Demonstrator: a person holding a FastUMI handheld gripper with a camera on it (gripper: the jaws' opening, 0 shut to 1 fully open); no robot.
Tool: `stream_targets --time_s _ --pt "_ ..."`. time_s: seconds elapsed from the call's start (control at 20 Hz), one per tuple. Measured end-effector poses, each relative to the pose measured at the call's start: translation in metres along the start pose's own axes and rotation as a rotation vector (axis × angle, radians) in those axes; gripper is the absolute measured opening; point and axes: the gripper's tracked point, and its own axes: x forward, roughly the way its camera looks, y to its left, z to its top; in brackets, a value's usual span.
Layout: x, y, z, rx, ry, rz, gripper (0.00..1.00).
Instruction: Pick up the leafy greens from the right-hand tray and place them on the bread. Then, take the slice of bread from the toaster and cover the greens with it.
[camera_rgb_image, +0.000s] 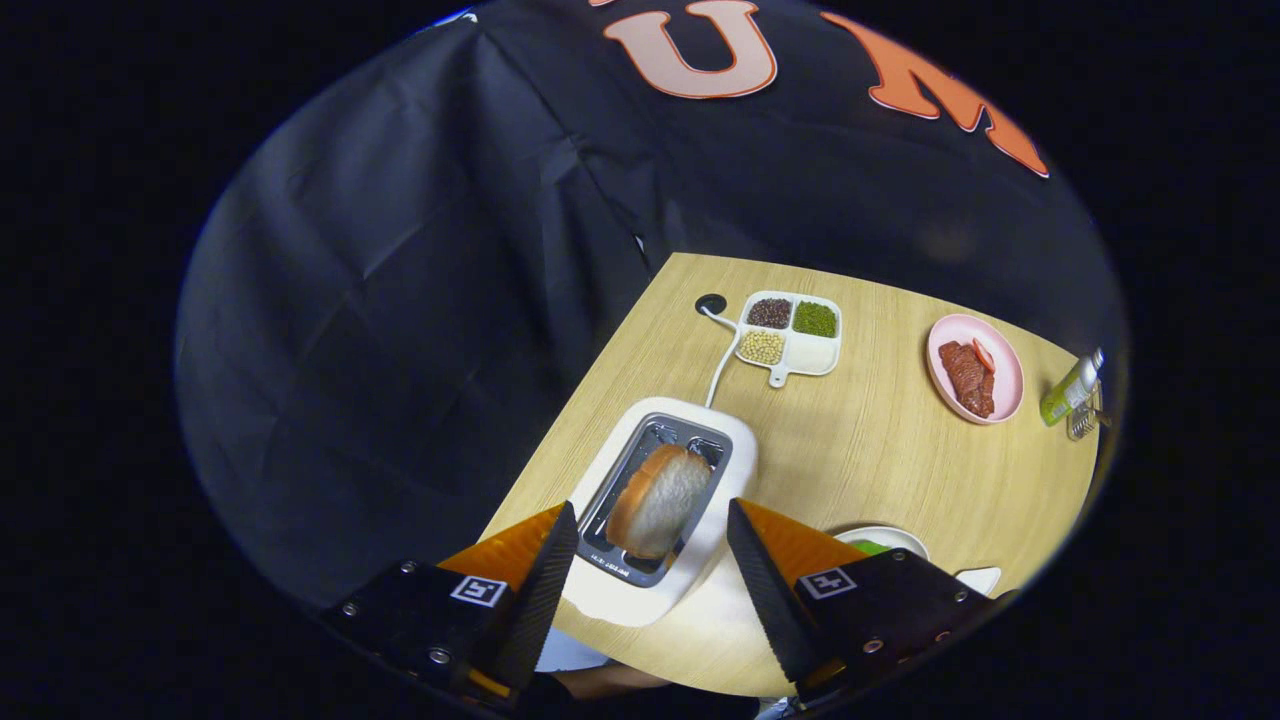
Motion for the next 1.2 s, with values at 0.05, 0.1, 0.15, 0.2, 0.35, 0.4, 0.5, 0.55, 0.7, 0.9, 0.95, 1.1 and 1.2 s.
stream_targets --time_s 0.05,0.1,0.15,0.2,0.35,0.4,0.5,0.55,0.7,0.9,0.95,1.1,1.2 --pt "0.005 0.003 0.001 -0.003 0.01 0.0 0.9" --pt "0.009 0.005 0.001 -0.004 0.018 -0.002 0.9" --pt "0.014 0.005 0.002 -0.009 0.028 -0.009 0.9" --pt "0.017 0.006 0.002 -0.013 0.038 -0.018 0.9" --pt "0.032 0.006 -0.001 -0.017 0.072 -0.035 0.9" --pt "0.038 0.004 -0.002 -0.019 0.083 -0.042 0.87" --pt "0.046 -0.005 -0.008 -0.032 0.106 -0.07 0.81" --pt "0.049 -0.006 -0.01 -0.03 0.113 -0.074 0.79" --pt "0.058 -0.01 -0.018 -0.015 0.123 -0.087 0.59" --pt "0.06 -0.016 -0.017 0.028 0.112 -0.092 0.3" --pt "0.058 -0.02 -0.016 0.036 0.101 -0.102 0.27" --pt "0.051 -0.02 -0.012 0.053 0.073 -0.074 0.14" --pt "0.042 -0.02 -0.008 0.066 0.053 -0.054 0.13"
